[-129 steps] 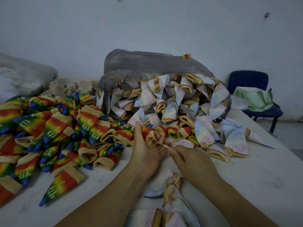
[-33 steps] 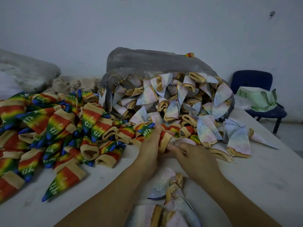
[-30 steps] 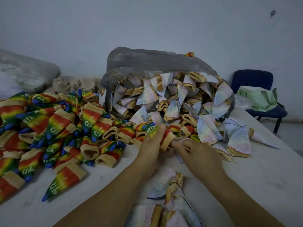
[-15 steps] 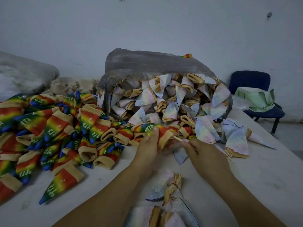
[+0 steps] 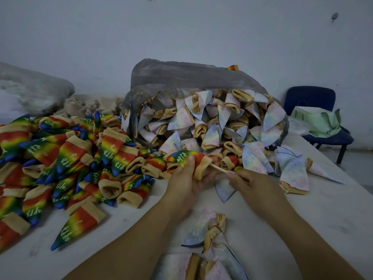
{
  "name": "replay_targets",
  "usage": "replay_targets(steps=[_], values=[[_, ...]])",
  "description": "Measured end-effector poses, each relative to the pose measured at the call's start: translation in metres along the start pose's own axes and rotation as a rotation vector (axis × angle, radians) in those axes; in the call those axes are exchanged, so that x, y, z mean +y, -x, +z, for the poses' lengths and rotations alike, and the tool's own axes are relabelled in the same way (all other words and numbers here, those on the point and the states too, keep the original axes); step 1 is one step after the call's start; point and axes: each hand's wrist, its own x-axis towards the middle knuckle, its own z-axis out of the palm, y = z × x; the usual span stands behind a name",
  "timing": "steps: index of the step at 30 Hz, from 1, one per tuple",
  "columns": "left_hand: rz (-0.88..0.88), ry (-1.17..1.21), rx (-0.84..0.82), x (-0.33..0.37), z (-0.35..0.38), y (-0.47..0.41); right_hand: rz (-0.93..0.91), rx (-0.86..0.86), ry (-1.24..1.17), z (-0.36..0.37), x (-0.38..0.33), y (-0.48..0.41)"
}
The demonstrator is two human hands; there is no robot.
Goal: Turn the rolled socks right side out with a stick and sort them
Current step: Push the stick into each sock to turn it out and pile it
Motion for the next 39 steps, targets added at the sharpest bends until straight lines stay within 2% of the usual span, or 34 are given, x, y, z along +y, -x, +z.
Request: replay_targets(steps=[3,7,13,16,19,22,26,29,31,33,39], values=[[-0.043,0.105,0.007,0.004,0.000,-0.001,0.029,0.091,0.119,-0.008,0.006,0.000],[-0.105,0.068,-0.092,0.003,0.003,0.003,0.041,0.190,0.161,-0.005,0.008,0.002],[-0.164,0.107,-0.122,0.004,-0.001,0.002,0.034,0.168,0.118,-0.003,0.014,0.001],[-0.174,0.138,-0.098,0.006,-0.004,-0.001,-0.026,0.118,0.114,-0.008,0.013,-0.004],[-0.175,0.159,-0.077,0.010,-0.007,-0.002,-0.173,0.110,0.248,-0.009,0.008,-0.003],[-0.196,0.249,-0.050,0.013,-0.010,-0.003,-0.315,0.190,0.334,-0.004,-0.001,0.001],[-0.205,0.403,-0.027,0.016,-0.015,-0.006,-0.380,0.231,0.367,-0.001,-0.009,0.003],[-0.168,0.462,0.068,0.018,-0.017,-0.008,-0.310,0.164,0.290,0.007,-0.011,0.006],[-0.162,0.452,0.074,0.018,-0.015,-0.008,-0.209,0.107,0.222,0.012,-0.011,0.006],[-0.158,0.440,0.071,0.020,-0.012,-0.007,-0.154,0.126,0.162,0.014,-0.009,0.006],[-0.081,0.189,0.111,0.014,-0.009,-0.007,-0.035,0.070,-0.005,0.010,-0.005,0.002]])
